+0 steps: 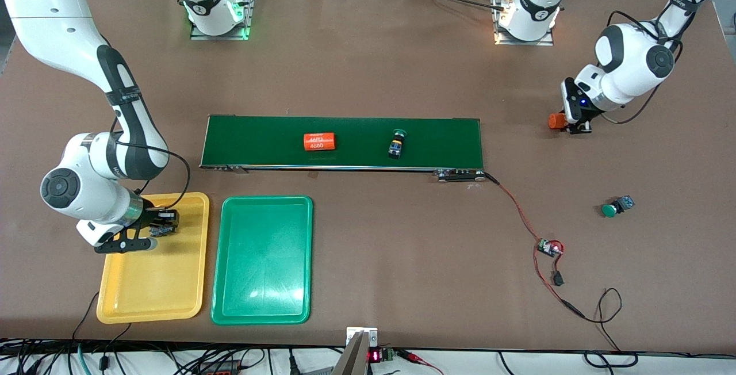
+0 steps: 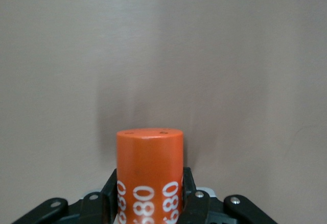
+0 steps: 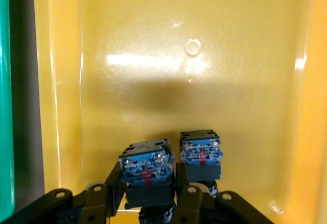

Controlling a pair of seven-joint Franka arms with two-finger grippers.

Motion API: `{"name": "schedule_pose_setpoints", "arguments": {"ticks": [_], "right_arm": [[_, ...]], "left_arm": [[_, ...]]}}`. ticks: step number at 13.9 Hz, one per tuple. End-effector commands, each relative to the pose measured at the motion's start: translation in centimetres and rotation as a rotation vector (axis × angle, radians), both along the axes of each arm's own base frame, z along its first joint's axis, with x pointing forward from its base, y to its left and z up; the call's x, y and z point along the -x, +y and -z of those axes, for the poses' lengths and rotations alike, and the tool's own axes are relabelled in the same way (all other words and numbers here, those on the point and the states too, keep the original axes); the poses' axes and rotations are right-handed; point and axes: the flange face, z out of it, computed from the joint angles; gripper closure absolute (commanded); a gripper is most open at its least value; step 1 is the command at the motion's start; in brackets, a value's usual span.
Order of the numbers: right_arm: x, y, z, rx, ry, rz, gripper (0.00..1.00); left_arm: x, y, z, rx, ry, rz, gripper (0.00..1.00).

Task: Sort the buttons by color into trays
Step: 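Release the button in the yellow tray while the left gripper carries the battery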

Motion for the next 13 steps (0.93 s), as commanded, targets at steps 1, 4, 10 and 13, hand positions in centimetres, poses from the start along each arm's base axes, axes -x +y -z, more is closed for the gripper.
{"name": "schedule_pose_setpoints", "arguments": {"ticks": [1,4,10,13], "right_arm": [[-0.5,0.4,-0.3,-0.006,-0.007,-0.001,0.94],[-0.4,0.7,0.3,-0.009,0.003,-0.001,0.55],[-0.4,1.5,0.0,-0.019,0.003,0.015,0.08],[-0.4,2.0,-0.5,-0.022,-0.001,0.003,0.00]], "left_arm": [[-5.6,-1.9,-5.1,-0.057,-0.015,0.035,1.00],[-9.5,-7.5,-9.0,-0.080,0.041,-0.173,1.00],[-9.9,-21.2,-11.6,-0.125,0.028,-0.631,1.00],[-9.7,-28.5,-13.3,-0.104,0.028,-0.868,1.00]]}}
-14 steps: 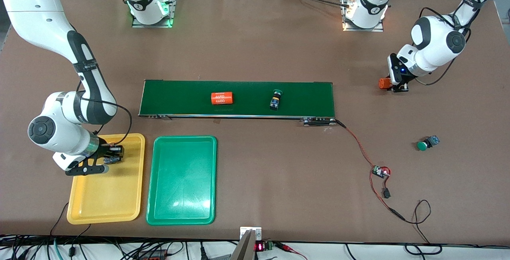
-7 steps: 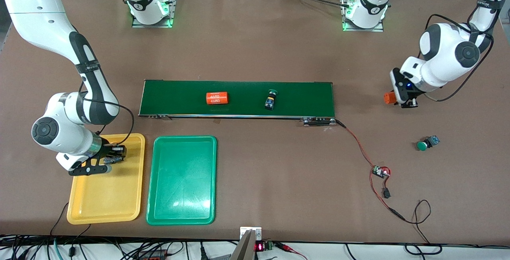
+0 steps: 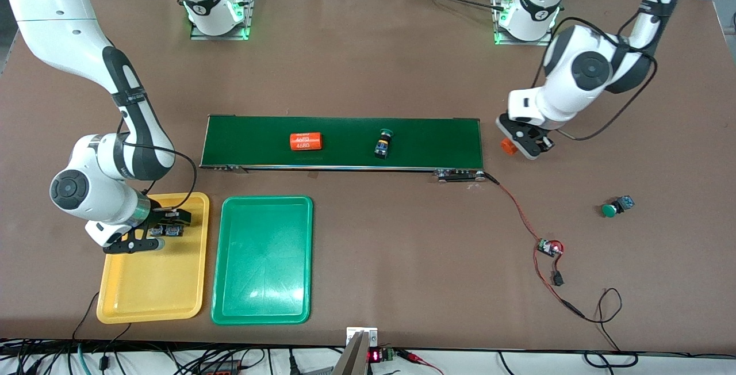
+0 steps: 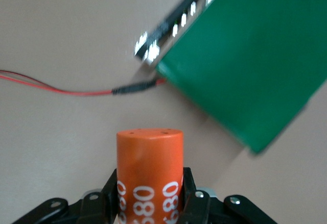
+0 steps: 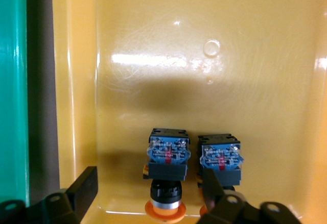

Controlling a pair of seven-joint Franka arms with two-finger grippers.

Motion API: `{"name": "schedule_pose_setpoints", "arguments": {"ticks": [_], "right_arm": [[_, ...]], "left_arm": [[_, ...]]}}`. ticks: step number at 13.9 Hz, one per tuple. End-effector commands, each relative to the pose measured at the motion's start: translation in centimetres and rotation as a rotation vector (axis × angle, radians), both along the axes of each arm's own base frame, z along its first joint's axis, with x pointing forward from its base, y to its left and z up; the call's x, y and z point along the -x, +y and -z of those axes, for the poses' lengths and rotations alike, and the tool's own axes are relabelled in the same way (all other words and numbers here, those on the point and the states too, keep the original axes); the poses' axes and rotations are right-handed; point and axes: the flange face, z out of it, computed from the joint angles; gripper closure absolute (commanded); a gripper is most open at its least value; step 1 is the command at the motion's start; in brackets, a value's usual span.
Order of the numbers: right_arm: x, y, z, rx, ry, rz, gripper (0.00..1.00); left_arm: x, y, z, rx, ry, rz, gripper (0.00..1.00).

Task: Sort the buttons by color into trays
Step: 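Release the button in the yellow tray while the left gripper carries the battery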

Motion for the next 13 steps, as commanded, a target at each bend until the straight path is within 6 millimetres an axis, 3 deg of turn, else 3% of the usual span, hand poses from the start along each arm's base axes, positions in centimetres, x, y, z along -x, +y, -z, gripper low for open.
{"name": "schedule_pose_setpoints", "arguments": {"ticks": [1,3,6,9,11,13], "right_arm": [[-0.2,0.6,-1.4,-0.010,0.000,0.009,0.00],[0.2,1.7,-2.6,-0.017,0.021,0.007,0.00],[2.8,4.0,-6.3,-0.019,0.056,0.039,0.00],[8.3,8.6,-9.2,-0.013,0.076,0.045,0.00],[12.0,11.1,-10.8,0.002,0.088,0.041,0.00],[14.6,14.2,-12.4,-0.003,0.081,0.088,0.00]], "left_arm": [[0.6,-5.5,-1.2,-0.002,0.006,-0.223,1.00],[1.0,-8.2,-1.5,0.012,-0.001,-0.174,1.00],[2.3,-10.8,-1.4,0.021,-0.006,0.231,1.00],[2.7,-11.5,-0.5,0.047,0.008,0.585,0.99],[2.8,-11.7,1.3,0.056,0.019,0.829,0.99],[1.3,-11.8,1.7,0.006,-0.017,0.961,0.99]]}}
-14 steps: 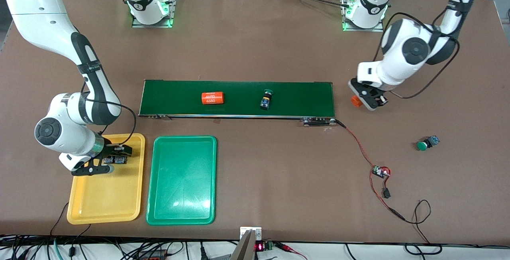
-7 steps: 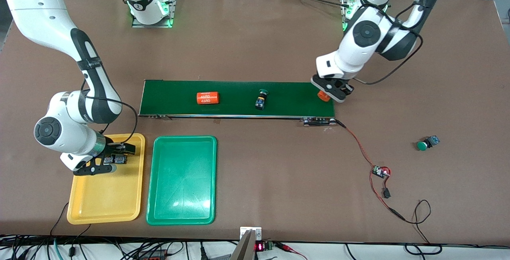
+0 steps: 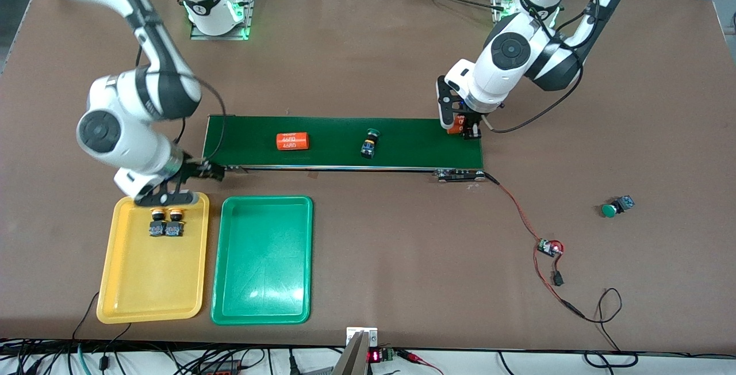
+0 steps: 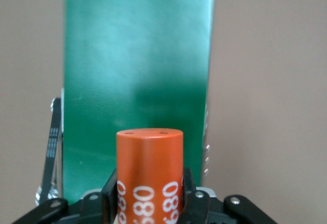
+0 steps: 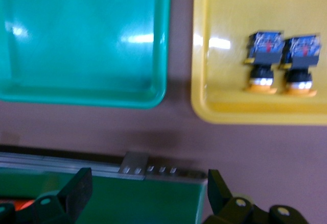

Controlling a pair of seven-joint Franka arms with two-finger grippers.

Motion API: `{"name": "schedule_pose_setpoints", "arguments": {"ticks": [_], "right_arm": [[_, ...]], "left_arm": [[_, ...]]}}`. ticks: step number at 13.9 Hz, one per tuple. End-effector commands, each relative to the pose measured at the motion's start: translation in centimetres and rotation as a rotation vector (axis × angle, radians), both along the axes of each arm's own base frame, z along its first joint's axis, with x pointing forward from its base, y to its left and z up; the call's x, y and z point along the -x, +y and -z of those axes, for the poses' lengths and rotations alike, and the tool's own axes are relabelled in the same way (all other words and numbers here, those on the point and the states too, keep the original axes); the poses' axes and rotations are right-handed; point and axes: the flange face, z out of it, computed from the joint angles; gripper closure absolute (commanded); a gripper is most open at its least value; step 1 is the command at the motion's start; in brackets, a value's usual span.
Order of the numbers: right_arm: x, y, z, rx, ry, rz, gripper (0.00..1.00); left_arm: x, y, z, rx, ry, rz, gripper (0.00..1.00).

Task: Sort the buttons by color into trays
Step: 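Set the battery on the belt while the right gripper reaches the belt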

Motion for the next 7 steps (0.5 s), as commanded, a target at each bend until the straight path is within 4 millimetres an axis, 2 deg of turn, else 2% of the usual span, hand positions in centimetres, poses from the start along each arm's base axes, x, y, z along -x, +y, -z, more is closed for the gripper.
{"name": "schedule_pose_setpoints", "arguments": {"ticks": [1,2,4,7], "right_arm": [[4.7,3.6,-2.1,-0.012,0.002,0.079,0.00],[5.3,5.5,-2.3,-0.021,0.003,0.094,0.00],[6.0,8.0,-2.7,-0.030,-0.002,0.126,0.00],[7.2,11.2,-3.1,-0.038,-0.009,0.190,0.00]], "left_arm": [[-1.4,-1.4,1.1,-0.015,-0.025,0.184,0.99],[-1.2,-1.8,1.5,-0.016,-0.021,0.201,0.99],[-1.3,-1.6,2.4,-0.006,-0.001,0.201,0.99],[-2.7,-0.8,3.2,0.022,-0.018,0.172,0.99]]}}
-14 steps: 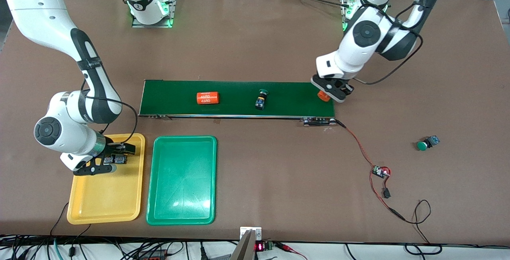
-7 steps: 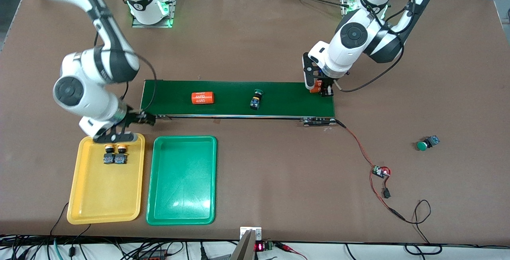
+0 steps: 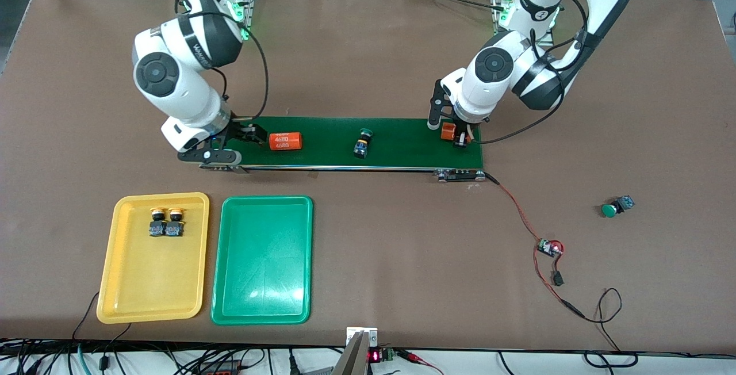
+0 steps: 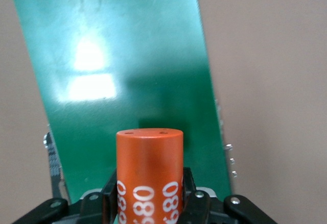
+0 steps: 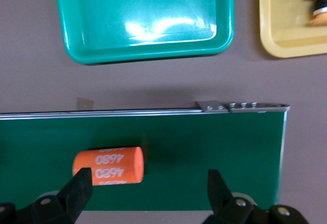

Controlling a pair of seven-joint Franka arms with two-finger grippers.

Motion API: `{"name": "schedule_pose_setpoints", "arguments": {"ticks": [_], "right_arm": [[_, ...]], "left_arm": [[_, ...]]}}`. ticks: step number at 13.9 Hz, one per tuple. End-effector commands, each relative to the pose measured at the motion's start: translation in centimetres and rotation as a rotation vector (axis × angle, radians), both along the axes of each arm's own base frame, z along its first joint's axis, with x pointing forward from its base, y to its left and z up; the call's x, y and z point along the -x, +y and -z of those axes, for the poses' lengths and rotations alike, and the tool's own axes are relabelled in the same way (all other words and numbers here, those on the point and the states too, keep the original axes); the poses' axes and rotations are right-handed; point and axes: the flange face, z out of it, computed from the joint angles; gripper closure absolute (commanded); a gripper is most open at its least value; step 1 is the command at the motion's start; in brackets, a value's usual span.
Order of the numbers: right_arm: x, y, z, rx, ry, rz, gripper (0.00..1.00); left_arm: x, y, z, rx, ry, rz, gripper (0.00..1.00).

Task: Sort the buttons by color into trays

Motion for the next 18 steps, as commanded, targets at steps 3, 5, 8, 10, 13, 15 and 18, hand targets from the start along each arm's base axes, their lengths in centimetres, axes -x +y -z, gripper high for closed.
{"name": "schedule_pose_setpoints", "arguments": {"ticks": [3,5,8,10,13,15,18], "right_arm": [[1.0,3.3,0.6,-0.020,0.002,0.115,0.00],[1.5,4.9,0.6,-0.030,-0.011,0.088,0.00],[2.3,9.4,2.3,-0.047,0.005,0.062,0.00],[3.0,11.4,3.5,-0.049,-0.009,0.105,0.00],[3.4,12.8,4.3,-0.056,-0.018,0.132,0.00],[3.9,13.6,4.7,-0.048,-0.019,0.132,0.00],[4.6,14.5,6.0,0.005,-0.042,0.114,0.00]], "left_arm": [[-1.8,1.1,2.1,0.041,0.018,-0.057,0.99],[-1.8,1.0,2.1,0.044,0.016,-0.101,0.83],[-2.4,1.4,-0.3,0.042,-0.021,-0.193,0.00],[-4.3,5.6,-4.0,0.043,-0.051,-0.333,0.00],[-6.5,16.0,-6.1,-0.048,-0.033,-0.529,0.00],[-7.1,23.7,-5.1,-0.061,0.008,-0.665,0.00],[-7.0,32.6,-2.0,-0.018,0.081,-0.830,0.00]]}}
